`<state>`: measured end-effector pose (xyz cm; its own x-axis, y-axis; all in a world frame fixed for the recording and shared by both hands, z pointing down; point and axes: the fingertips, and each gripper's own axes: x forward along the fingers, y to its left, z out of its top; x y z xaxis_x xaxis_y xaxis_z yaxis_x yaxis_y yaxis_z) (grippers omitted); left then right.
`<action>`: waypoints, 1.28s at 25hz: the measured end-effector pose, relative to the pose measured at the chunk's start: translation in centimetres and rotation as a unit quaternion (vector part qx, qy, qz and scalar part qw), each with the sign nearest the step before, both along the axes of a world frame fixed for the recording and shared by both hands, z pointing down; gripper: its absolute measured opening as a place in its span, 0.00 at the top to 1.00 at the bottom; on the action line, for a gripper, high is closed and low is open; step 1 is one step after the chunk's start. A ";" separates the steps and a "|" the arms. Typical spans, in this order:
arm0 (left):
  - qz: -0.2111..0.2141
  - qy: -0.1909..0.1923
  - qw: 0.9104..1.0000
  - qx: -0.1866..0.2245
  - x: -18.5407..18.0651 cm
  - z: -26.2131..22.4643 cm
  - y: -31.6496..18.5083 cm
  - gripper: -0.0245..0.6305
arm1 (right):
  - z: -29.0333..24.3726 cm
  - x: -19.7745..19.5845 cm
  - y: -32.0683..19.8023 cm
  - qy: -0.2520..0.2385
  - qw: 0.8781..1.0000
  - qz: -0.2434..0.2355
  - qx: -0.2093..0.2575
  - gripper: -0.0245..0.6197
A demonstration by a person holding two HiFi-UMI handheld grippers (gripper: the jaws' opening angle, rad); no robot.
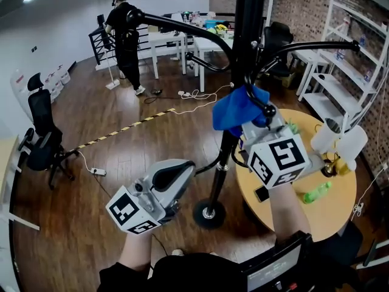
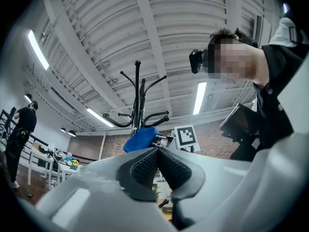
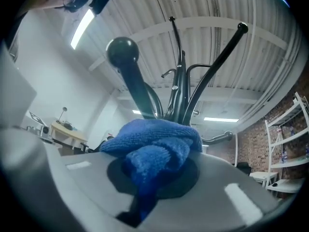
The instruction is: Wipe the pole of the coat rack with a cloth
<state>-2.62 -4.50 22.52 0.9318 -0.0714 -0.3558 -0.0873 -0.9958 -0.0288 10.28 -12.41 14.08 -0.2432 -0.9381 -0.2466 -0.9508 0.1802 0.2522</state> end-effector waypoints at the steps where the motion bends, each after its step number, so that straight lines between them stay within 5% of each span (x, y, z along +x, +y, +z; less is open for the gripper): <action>1: 0.002 -0.001 1.000 -0.001 0.0 0.1 -0.1 0.97 | 0.3 -0.1 -0.1 0.005 1.000 0.004 -0.003 0.93; 5: 0.021 -0.008 1.000 -0.002 -0.1 0.4 -1.0 0.97 | 3.2 -0.1 -0.1 -0.003 0.999 0.024 -0.033 0.93; 11: 0.048 -0.017 0.999 -0.007 0.4 1.1 -3.1 0.97 | 14.5 0.2 -0.5 -0.047 0.989 0.052 -0.128 0.93; 18: 0.057 -0.037 0.997 -0.031 0.9 3.3 -4.7 0.97 | 27.6 0.6 -0.6 -0.108 0.964 0.066 -0.233 0.93; 23: 0.060 -0.044 0.997 -0.031 1.1 3.7 -4.6 0.97 | 33.9 0.0 -0.9 -0.086 0.947 0.062 -0.304 0.93; 29: 0.054 -0.045 0.997 -0.028 0.7 3.6 -4.8 0.97 | 34.1 0.3 -0.9 -0.109 0.943 0.062 -0.309 0.93; 32: 0.050 -0.043 0.997 -0.028 0.6 3.5 -5.1 0.97 | 30.7 0.8 -0.5 -0.144 0.949 0.064 -0.274 0.93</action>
